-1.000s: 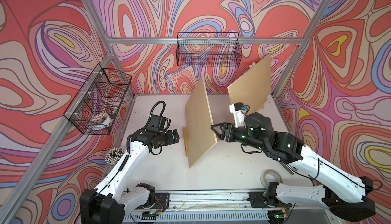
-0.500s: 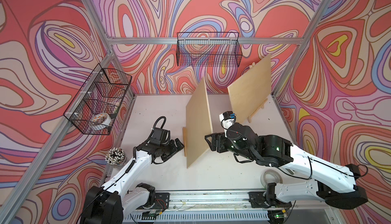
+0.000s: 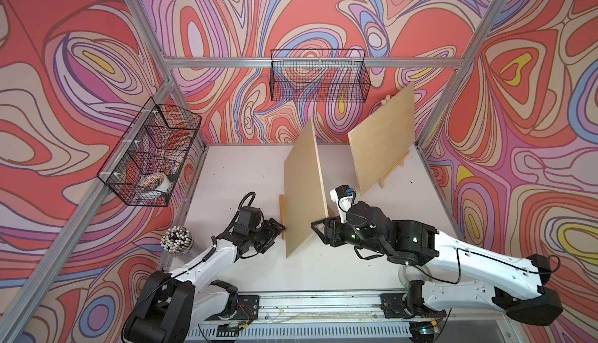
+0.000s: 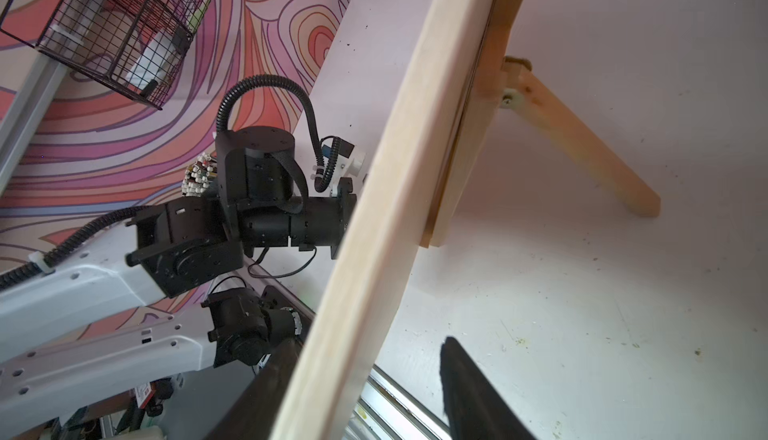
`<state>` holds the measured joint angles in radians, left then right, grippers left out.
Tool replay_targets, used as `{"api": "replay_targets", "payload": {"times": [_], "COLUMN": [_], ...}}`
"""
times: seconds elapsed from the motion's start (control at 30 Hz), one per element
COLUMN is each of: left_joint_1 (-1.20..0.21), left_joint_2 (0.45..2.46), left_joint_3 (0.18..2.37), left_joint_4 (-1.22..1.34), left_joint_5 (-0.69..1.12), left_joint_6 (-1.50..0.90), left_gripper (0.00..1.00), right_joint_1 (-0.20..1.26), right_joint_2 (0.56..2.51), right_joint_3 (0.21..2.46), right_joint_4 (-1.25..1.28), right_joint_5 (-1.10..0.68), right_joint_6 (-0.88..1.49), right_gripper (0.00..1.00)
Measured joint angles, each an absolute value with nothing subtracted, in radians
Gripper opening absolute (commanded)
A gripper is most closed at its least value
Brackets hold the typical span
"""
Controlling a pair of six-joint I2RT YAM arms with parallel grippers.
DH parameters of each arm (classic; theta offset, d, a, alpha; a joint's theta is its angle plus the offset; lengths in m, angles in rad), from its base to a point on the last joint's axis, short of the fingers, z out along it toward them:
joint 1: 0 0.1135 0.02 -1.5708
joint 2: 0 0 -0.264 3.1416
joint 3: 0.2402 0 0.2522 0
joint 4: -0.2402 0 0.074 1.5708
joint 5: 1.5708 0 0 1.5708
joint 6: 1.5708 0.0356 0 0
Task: Disassemble the easel
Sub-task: Move the easel to the center of the board.
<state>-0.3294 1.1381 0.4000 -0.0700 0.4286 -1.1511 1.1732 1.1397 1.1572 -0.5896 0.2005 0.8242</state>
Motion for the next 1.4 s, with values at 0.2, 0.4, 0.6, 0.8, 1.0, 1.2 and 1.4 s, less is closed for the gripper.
{"api": "replay_targets", "payload": {"times": [0.2,0.4,0.6,0.8,1.0,1.2,1.4], "left_joint_1": [-0.331,-0.333,-0.334,-0.33,-0.332,-0.332,-0.32], "left_joint_2": [1.125,1.126,1.134,1.185,1.234,1.272,1.273], "left_joint_3": [0.358,0.337,0.319,0.316,0.317,0.367,0.392], "left_joint_4": [0.031,0.089,0.146,0.211,0.271,0.25,0.22], "left_joint_5": [0.406,0.387,0.376,0.381,0.389,0.355,0.294], "left_joint_6": [-1.213,-1.241,-1.254,-1.264,-1.261,-1.229,-1.188], "left_gripper": [0.64,0.63,0.62,0.59,0.59,0.59,0.6], "right_joint_1": [1.173,1.178,1.173,1.165,1.131,1.006,0.866], "right_joint_2": [1.173,1.15,1.159,1.198,1.216,1.281,1.377], "right_joint_3": [1.117,1.06,1.053,1.053,1.053,1.082,1.101], "right_joint_4": [-0.508,-0.421,-0.415,-0.325,-0.277,-0.216,-0.094], "right_joint_5": [0.231,0.313,0.404,0.46,0.458,0.321,0.148], "right_joint_6": [0.808,0.726,0.624,0.521,0.49,0.446,0.416], "right_gripper": [0.44,0.29,0.13,0.07,0.04,0.04,0.04]}}
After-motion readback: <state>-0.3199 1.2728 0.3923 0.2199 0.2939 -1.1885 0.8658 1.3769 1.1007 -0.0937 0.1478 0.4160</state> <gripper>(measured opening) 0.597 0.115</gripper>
